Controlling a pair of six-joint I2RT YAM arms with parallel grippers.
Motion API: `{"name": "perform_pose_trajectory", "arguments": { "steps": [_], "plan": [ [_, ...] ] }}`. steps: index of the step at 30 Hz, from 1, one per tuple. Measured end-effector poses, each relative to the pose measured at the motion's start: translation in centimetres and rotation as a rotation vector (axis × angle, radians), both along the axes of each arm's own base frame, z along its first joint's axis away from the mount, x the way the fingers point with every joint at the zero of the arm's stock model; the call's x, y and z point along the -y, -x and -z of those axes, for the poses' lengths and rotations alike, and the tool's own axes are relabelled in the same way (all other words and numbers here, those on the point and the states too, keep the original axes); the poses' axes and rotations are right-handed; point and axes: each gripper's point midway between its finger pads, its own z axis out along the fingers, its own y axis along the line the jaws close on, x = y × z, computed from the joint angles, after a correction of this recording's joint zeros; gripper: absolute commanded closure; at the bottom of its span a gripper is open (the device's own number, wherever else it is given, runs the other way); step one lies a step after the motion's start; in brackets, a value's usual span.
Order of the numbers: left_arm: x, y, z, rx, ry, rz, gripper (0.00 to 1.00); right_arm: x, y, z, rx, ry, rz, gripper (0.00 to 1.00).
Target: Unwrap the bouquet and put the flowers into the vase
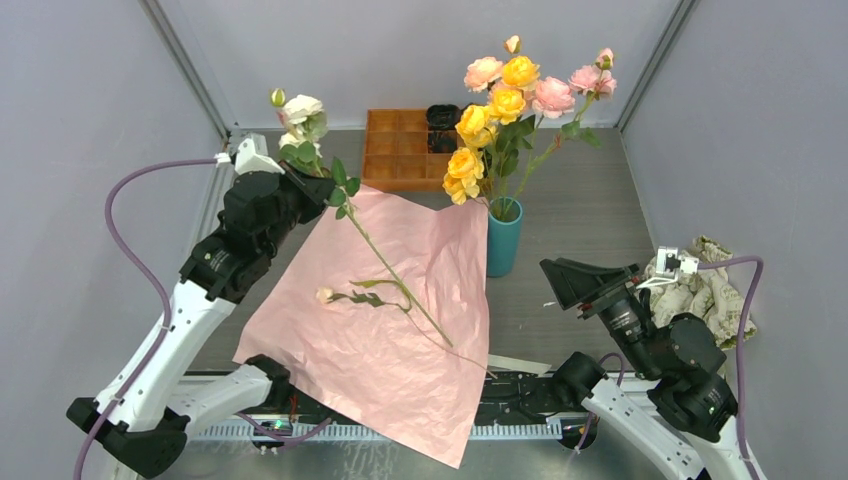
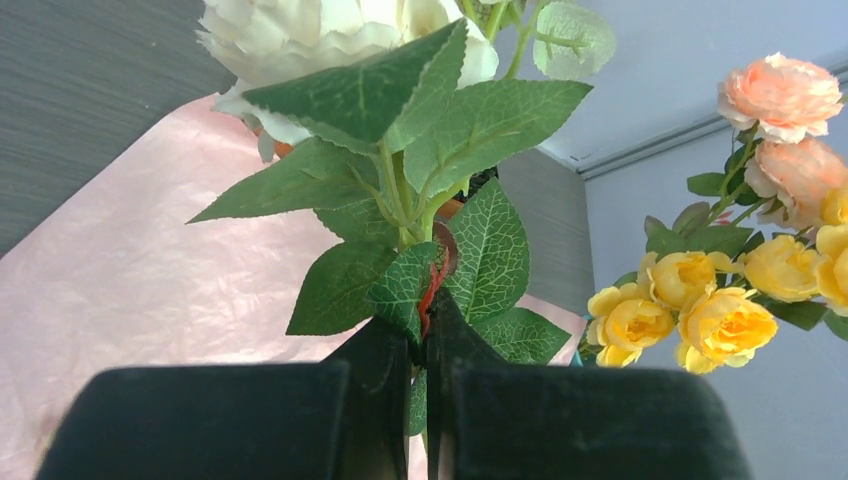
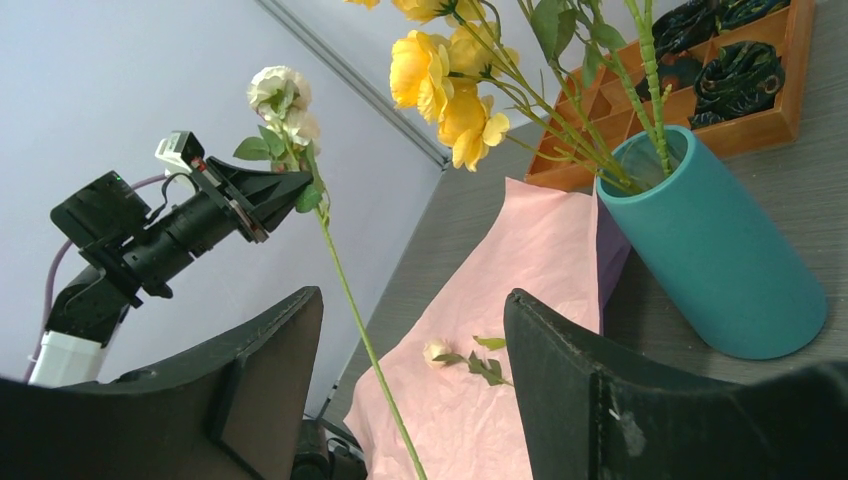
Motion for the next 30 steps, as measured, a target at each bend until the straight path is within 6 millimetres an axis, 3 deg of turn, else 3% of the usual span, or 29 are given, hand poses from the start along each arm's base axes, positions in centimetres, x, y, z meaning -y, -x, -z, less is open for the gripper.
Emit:
{"name": "perform_pose_trajectory", "arguments": {
  "steps": [6,11,15,21,26,30],
  "plan": [
    [0.6,-0.3,-0.7,0.041,-0.054,0.048,1.00,0.5,0.4,0.3,-0.003,-0.006,0.006,0.28],
    [1.0,-0.2,-3.0,0.118,-0.063,0.089,1.00,0.5,0.4,0.7,-0.018,0.002,0.007,0.28],
    [1.9,0.2,-7.8,0.258,-0.032,0.147,1.00,0.6,0.4,0.7,-0.019,0.000,0.010,0.28],
    [4.9,2.5,-17.0,0.571,0.013,0.288,1.00,0.7,0.5,0.6,-0.015,-0.004,0.010,0.28],
    [9.3,4.7,-22.2,0.758,0.009,0.399,1.00,1.5,1.2,0.2,0.013,-0.028,0.016,0.28],
    [14.5,6.4,-26.3,0.889,-0.030,0.480,1.00,2.1,1.5,0.1,0.026,-0.033,0.028,0.28]
  ]
}}
